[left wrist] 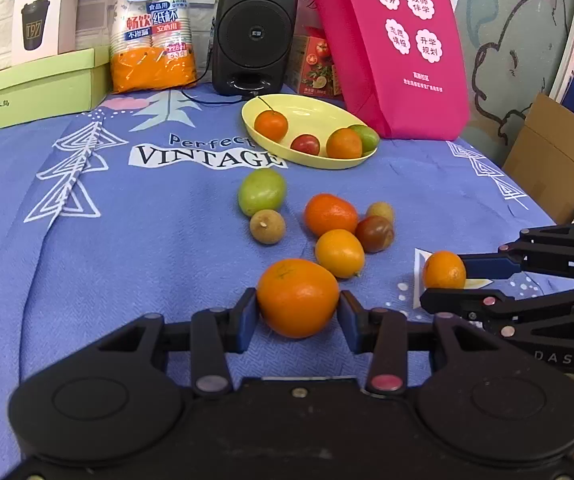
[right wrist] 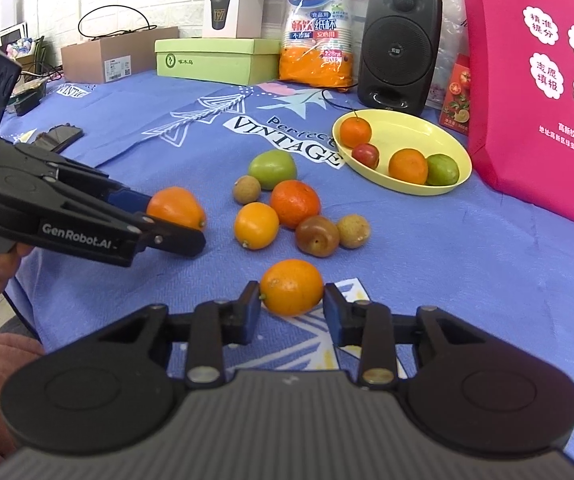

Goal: Organize fruits

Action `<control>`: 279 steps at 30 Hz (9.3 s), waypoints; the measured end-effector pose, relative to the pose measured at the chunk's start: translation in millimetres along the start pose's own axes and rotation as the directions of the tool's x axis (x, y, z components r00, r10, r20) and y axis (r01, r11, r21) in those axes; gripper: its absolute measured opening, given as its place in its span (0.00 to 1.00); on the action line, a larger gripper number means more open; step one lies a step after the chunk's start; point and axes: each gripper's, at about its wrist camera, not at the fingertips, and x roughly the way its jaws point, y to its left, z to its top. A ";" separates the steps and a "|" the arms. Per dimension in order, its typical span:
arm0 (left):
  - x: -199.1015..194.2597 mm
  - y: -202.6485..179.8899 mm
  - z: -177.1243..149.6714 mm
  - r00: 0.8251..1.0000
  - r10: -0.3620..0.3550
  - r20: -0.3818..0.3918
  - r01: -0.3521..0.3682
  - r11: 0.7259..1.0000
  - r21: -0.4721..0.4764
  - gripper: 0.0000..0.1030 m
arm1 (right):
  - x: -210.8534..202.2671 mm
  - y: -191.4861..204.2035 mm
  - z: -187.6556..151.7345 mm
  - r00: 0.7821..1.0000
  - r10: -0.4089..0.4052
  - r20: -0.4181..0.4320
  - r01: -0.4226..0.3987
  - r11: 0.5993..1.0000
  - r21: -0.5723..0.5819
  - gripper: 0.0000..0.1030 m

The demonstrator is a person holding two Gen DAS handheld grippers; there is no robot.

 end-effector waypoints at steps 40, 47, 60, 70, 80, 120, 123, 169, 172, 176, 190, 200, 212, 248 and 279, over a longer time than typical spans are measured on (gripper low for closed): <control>162.5 12.5 193.4 0.999 0.045 0.027 -0.046 0.997 0.069 0.41 | 106.4 -101.8 121.3 0.996 -0.071 0.056 0.069 0.997 0.031 0.32; 222.2 25.4 207.9 0.996 0.066 -0.056 -0.065 0.997 0.030 0.41 | 143.0 -116.6 129.2 0.997 -0.078 0.008 0.077 0.995 0.058 0.32; 159.9 23.5 189.1 0.997 0.071 0.029 -0.073 0.994 0.076 0.76 | 128.8 -112.5 119.3 0.995 -0.091 0.032 0.088 0.994 0.070 0.35; 78.6 24.4 138.1 0.991 0.096 0.092 -0.103 0.992 0.074 0.76 | 72.2 -97.4 92.2 0.993 -0.078 0.087 0.071 0.994 0.084 0.40; 13.1 26.7 61.4 0.989 0.107 0.102 -0.101 0.993 -0.065 0.76 | 28.3 -79.8 41.1 0.995 -0.072 0.067 0.064 0.992 0.113 0.41; 67.6 13.8 33.0 1.000 0.001 0.016 -0.002 0.999 0.034 0.24 | 61.6 -33.3 20.8 0.996 -0.094 0.000 0.094 0.993 -0.071 0.42; 62.5 17.8 30.0 1.000 -0.009 0.014 0.009 1.000 0.018 0.24 | 63.0 -36.7 23.3 0.996 -0.089 -0.004 0.089 0.993 -0.083 0.43; 20.5 12.5 18.7 0.998 -0.012 0.059 0.014 1.000 -0.025 0.24 | 30.8 -27.2 4.8 0.998 -0.060 0.017 0.060 0.998 0.014 0.26; 14.4 11.3 19.0 0.998 -0.009 0.065 0.011 1.000 -0.022 0.24 | 27.3 -24.9 3.7 0.998 -0.058 0.017 0.058 0.998 0.008 0.26; 8.2 9.4 20.0 0.997 -0.008 0.075 0.009 1.000 -0.019 0.24 | 23.5 -24.3 2.9 0.998 -0.054 0.022 0.053 0.999 0.010 0.26; 16.7 -0.4 52.3 0.994 -0.056 0.088 0.054 0.998 0.025 0.24 | 24.5 -40.6 14.7 0.996 -0.070 0.048 0.068 0.997 0.030 0.26; 68.6 -13.8 128.0 0.991 -0.068 0.113 0.056 0.993 0.106 0.24 | 42.6 -76.3 76.0 0.984 -0.113 0.135 0.111 0.994 0.020 0.26; 168.5 -8.1 194.0 0.999 -0.038 0.028 0.034 0.992 0.122 0.24 | 117.5 -122.5 124.8 0.985 -0.154 0.073 0.152 0.988 0.027 0.26; 95.2 -6.4 162.7 0.994 0.041 0.097 -0.053 0.991 0.121 0.73 | 71.4 -112.5 103.0 0.984 -0.138 0.113 0.131 0.989 0.068 0.42; 29.4 -29.8 8.9 0.997 0.024 0.079 -0.027 0.999 0.046 0.70 | 28.8 -42.3 0.7 0.999 -0.033 0.021 0.032 0.999 0.009 0.46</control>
